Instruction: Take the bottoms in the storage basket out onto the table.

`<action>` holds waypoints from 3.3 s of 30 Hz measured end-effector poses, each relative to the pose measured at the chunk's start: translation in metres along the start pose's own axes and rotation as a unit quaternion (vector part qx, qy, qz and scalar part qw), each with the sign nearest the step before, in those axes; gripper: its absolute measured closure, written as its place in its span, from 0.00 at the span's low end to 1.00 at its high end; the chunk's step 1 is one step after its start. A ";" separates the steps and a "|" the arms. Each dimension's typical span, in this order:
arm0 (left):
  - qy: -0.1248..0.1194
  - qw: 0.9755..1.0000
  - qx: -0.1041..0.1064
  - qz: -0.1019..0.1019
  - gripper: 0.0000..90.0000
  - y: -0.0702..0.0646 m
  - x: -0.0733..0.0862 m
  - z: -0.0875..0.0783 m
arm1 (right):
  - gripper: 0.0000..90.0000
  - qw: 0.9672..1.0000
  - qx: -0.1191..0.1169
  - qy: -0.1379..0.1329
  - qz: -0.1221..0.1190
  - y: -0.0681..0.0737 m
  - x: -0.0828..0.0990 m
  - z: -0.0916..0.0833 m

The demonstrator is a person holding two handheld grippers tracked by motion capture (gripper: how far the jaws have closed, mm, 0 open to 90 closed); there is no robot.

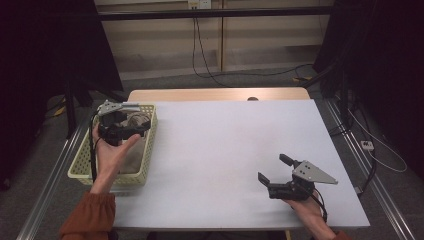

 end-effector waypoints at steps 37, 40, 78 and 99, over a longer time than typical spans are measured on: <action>0.116 0.990 -0.059 -0.052 0.16 0.064 0.030 0.056 | 0.02 1.000 -0.001 -0.001 0.002 0.001 0.000 0.000; 0.118 0.989 -0.059 -0.062 0.17 0.066 0.031 0.064 | 0.02 1.000 0.000 0.000 0.003 0.000 0.000 0.000; 0.248 0.959 0.036 -0.131 0.76 0.068 0.068 0.083 | 0.02 1.000 -0.001 -0.001 0.003 0.002 0.000 0.000; 0.137 0.986 0.005 -0.095 0.84 0.062 0.037 0.057 | 0.02 1.000 0.002 -0.001 0.004 0.000 -0.001 0.000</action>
Point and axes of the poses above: each handheld gripper's, and its own axes: z roughly forward along the jaws, x roughly out of its underside, y roughly to its left, the point moved 7 cm from there along z, roughly forward along the jaws, and after that the axes turned 9 degrees about x, right-handed, at the moved point
